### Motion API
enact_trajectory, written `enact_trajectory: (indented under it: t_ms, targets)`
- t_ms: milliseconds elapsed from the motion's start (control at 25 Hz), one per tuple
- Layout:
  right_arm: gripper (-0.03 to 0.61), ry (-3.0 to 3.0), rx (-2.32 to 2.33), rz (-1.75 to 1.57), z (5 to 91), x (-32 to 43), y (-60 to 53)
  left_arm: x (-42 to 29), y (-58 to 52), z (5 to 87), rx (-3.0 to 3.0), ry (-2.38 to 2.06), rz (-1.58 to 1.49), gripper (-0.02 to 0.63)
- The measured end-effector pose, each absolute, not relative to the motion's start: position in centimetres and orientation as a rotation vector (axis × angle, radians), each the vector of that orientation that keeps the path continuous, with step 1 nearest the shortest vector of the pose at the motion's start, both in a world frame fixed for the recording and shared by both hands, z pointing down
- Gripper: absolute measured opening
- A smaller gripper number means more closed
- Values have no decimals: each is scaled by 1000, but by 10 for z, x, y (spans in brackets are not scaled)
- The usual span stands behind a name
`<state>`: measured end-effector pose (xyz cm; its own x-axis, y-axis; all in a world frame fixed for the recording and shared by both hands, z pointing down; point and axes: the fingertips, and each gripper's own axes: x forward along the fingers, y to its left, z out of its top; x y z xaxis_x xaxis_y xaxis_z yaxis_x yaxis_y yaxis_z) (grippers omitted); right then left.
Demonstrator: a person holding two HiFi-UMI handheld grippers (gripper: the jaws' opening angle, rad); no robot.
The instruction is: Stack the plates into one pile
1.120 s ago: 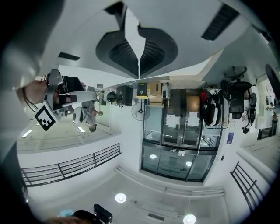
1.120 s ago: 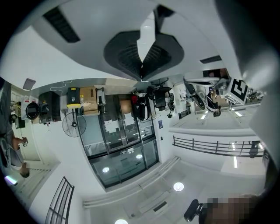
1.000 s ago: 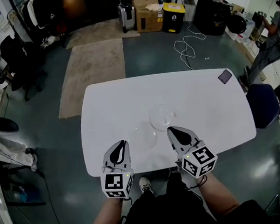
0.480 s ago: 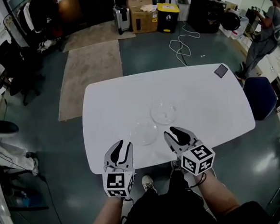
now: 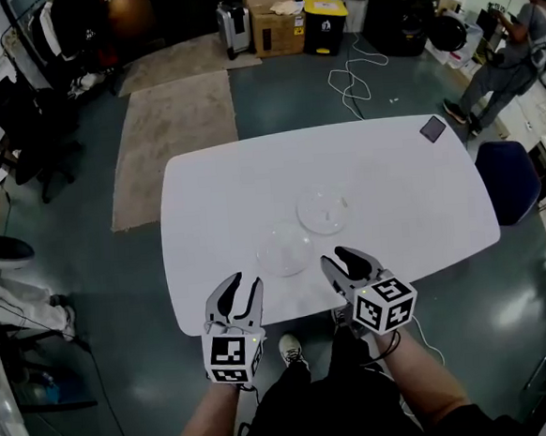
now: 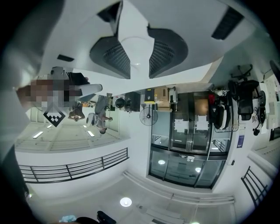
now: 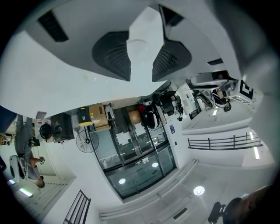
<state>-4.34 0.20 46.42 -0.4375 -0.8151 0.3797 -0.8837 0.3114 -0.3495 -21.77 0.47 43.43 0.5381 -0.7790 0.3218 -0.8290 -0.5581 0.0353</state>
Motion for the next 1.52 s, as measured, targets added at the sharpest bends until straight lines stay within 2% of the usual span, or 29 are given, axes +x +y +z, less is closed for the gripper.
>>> enact_trajectory:
  t_ms: [560, 1000, 1520]
  targets:
    - [175, -2360, 1455, 1028, 537, -32, -29, -196, -23, 500, 2442, -1389, 543, 160]
    - [175, -2311, 1366, 1108, 576, -36, -50, -197, -56, 574, 2305, -1388, 694, 166]
    - [173, -2279, 1279, 1166, 601, -37, -59, -200, -77, 622, 2211, -1425, 839, 166]
